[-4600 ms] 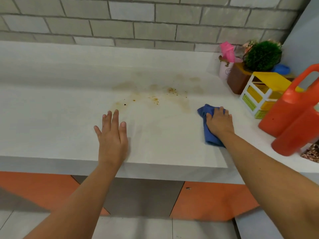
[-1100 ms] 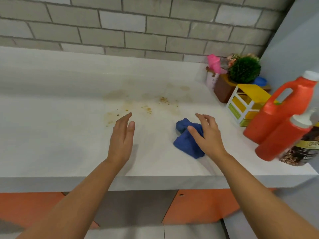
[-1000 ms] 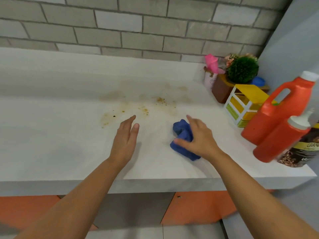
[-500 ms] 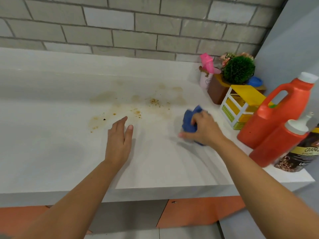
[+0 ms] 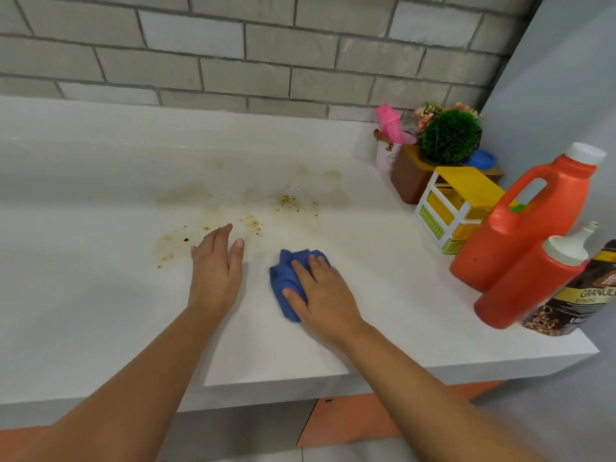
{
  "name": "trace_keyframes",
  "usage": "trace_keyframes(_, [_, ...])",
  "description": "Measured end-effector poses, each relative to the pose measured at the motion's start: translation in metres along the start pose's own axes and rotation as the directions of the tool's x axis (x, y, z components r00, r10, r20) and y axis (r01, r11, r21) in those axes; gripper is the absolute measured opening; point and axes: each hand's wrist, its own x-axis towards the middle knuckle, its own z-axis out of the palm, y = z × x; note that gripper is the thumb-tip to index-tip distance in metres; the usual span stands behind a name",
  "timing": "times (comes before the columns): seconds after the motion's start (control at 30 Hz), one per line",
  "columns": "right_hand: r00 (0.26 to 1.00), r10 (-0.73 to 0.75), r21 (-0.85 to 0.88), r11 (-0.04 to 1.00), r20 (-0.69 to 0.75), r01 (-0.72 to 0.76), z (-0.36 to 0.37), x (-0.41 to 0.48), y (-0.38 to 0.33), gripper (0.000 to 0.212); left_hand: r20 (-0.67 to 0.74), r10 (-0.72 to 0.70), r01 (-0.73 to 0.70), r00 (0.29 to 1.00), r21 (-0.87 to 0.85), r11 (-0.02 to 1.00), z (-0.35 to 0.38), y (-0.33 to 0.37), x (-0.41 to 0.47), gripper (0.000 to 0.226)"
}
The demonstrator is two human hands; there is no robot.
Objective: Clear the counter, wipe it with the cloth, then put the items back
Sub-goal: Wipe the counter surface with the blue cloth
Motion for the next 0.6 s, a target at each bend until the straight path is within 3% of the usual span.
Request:
trace_keyframes(0.03, [0.995, -0.094, 0.051, 0.994, 0.035, 0.093, -0.002, -0.014, 0.000, 0.084, -0.001, -0.004, 0.004, 1.000, -0.007, 1.000, 0.000, -0.001, 0.000, 0.044])
trace_keyframes(0.1, [0.989, -0.117, 0.042, 0.993, 0.086, 0.114, -0.014, -0.026, 0.022, 0.086, 0.005, -0.023, 0.023, 1.000, -0.027, 0.999, -0.001, -0.003, 0.001, 0.045])
trace_keyframes(0.17, [0.997, 0.053, -0.115, 0.992, 0.052, -0.047, -0.028, -0.018, 0.056, 0.082, 0.025, -0.016, 0.017, 1.000, -0.030, 0.999, -0.001, -0.003, 0.001, 0.046])
trace_keyframes(0.23, [0.959, 0.283, -0.265, 0.925, 0.001, -0.273, -0.041, 0.008, 0.082, 0.061, 0.044, -0.002, 0.003, 0.999, -0.020, 1.000, -0.001, -0.003, 0.001, 0.048])
trace_keyframes(0.3, [0.884, 0.467, -0.192, 0.867, -0.006, -0.459, -0.045, 0.042, 0.085, 0.048, 0.050, -0.005, 0.005, 0.999, -0.016, 1.000, 0.000, -0.002, 0.001, 0.049])
trace_keyframes(0.37, [0.819, 0.572, -0.110, 0.817, 0.035, -0.566, -0.038, 0.071, 0.066, 0.049, 0.050, -0.007, 0.008, 0.999, -0.010, 1.000, 0.000, -0.002, 0.001, 0.049])
trace_keyframes(0.43, [0.860, 0.510, -0.126, 0.855, 0.023, -0.503, -0.023, 0.079, 0.033, 0.051, 0.055, -0.007, 0.007, 0.998, 0.004, 1.000, 0.000, -0.002, 0.001, 0.048])
trace_keyframes(0.53, [0.986, 0.162, -0.112, 0.981, 0.027, -0.158, -0.003, 0.041, -0.014, 0.056, 0.064, -0.009, 0.008, 0.998, 0.008, 1.000, 0.002, -0.004, 0.004, 0.047])
trace_keyframes(0.6, [1.000, 0.022, -0.106, 0.994, 0.019, -0.020, -0.001, 0.009, -0.014, 0.069, 0.074, -0.002, 0.002, 0.997, -0.002, 1.000, 0.003, -0.005, 0.005, 0.047])
